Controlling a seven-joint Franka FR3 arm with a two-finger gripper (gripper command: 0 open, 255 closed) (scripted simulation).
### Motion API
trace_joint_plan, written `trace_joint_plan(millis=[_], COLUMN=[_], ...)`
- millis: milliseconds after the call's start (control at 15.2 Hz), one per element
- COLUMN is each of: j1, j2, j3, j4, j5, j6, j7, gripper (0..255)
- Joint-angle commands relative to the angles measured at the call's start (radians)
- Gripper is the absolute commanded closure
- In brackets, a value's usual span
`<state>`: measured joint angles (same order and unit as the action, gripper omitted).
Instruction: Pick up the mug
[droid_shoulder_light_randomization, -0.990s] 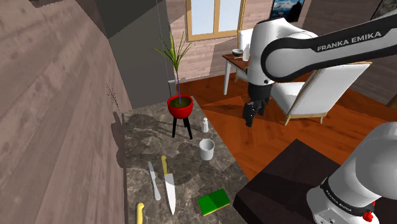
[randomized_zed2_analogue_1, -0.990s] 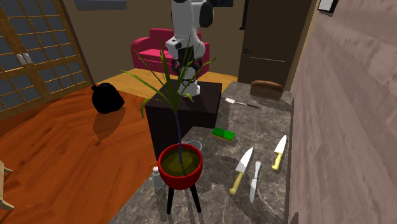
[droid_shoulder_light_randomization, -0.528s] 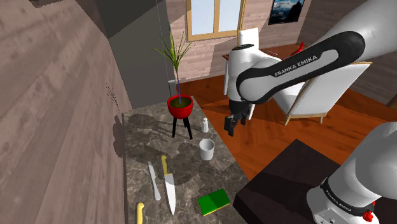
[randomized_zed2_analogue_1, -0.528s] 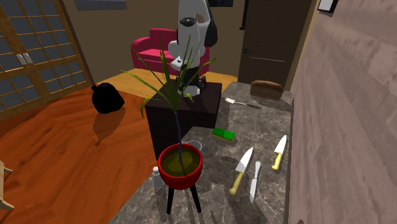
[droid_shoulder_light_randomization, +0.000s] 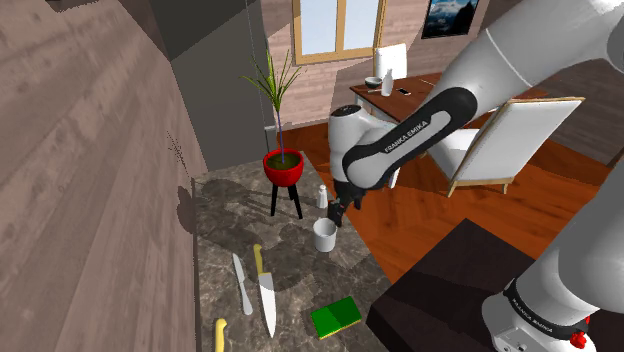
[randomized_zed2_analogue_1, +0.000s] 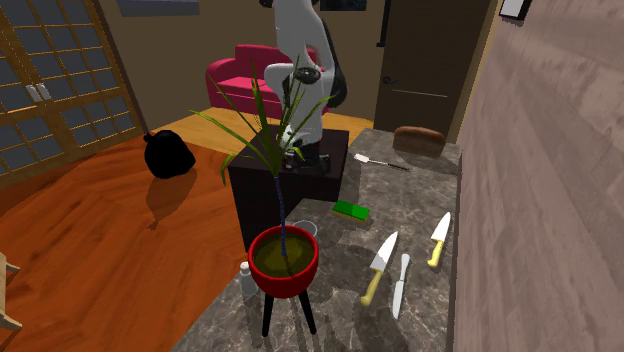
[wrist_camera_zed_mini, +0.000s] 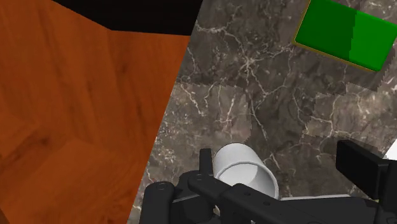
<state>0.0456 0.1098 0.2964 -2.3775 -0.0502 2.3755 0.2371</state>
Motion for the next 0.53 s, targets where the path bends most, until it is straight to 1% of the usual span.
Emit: trace_joint_plan(millis=[0,264,462], j1=[0.014,0.054,0.090], j2=[0.086,0.254,0.376], j3=[-0.003,-0.033,-0.062], j4=[0.047,0.160,0.257], j5=[-0.049,-0.136,-0.186], j6=[0.036,0.084,0.105], j7=[0.047,0.120,0.162], gripper=[0,0,0])
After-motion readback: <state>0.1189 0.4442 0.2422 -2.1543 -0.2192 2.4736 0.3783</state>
